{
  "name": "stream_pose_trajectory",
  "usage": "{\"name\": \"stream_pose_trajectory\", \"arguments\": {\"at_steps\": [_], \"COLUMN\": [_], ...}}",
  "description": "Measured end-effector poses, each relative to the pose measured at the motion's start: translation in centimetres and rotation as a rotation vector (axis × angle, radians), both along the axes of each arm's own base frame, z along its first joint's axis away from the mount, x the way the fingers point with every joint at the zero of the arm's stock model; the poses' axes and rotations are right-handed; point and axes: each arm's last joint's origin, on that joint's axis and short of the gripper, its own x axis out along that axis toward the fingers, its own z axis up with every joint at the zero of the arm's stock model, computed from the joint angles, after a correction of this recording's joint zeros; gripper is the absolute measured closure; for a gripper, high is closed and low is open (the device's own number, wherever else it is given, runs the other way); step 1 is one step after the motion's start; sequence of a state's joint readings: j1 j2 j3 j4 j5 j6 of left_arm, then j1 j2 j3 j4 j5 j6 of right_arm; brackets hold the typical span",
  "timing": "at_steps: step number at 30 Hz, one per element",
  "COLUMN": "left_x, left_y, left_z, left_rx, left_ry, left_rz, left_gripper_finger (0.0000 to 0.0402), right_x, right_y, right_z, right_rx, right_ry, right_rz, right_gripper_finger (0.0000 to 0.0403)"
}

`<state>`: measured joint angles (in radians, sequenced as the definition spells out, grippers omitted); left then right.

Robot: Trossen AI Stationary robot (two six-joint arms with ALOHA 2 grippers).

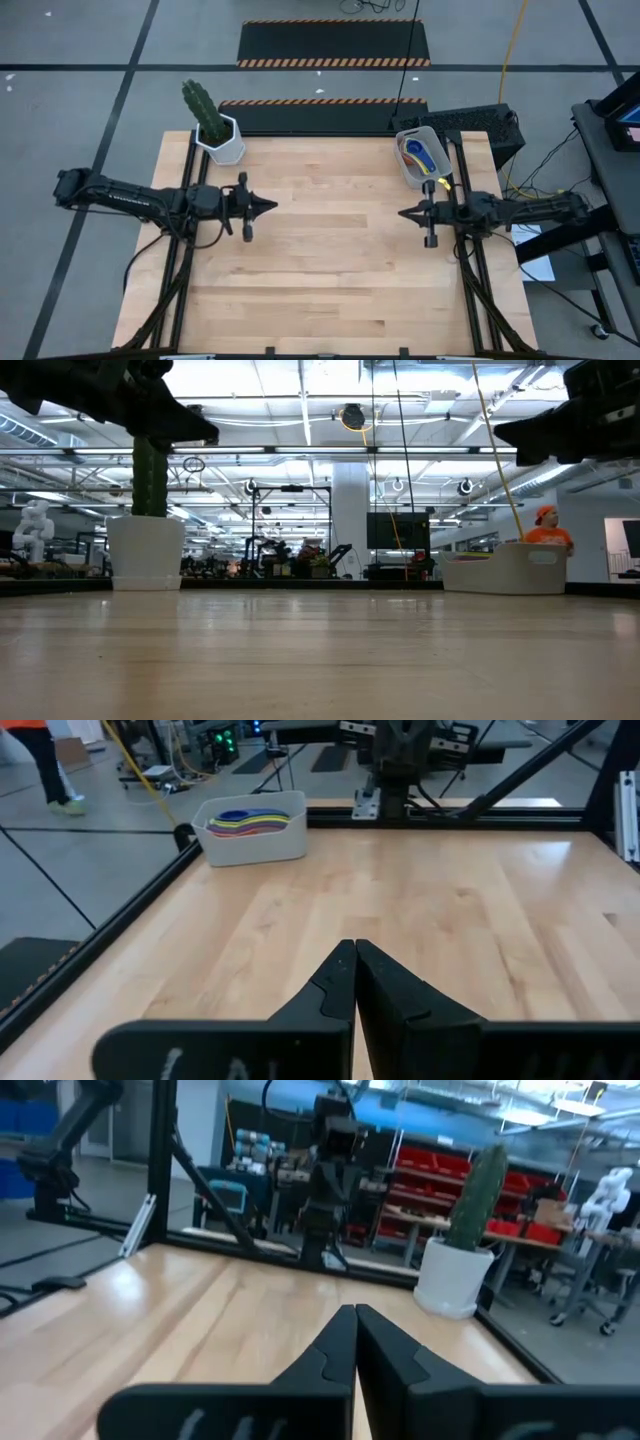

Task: Nest measuring cups in basket
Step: Return to Home Position

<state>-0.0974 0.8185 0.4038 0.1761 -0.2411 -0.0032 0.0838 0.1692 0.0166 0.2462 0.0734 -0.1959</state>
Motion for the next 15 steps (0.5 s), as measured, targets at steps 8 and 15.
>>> {"name": "stream_pose_trajectory", "arguments": {"at_steps": [8, 15], "left_x": [-0.07, -0.09], "left_y": [-0.60, -0.89], "left_z": [0.02, 0.07], "left_rx": [0.005, -0.003], "left_ry": [-0.003, -0.009], "left_rz": [0.008, -0.005], "left_gripper_finger": [0.0390, 0.0392], "right_x": [-1.09, -1.08], "right_y": [-0.06, -0.06], "right_z": [-0.10, -0.29], "right_rx": [-0.002, 0.003], "right_ry": [-0.015, 0.004], "right_rz": [0.003, 0.004], "right_gripper_finger": [0.0403, 0.0403]}}
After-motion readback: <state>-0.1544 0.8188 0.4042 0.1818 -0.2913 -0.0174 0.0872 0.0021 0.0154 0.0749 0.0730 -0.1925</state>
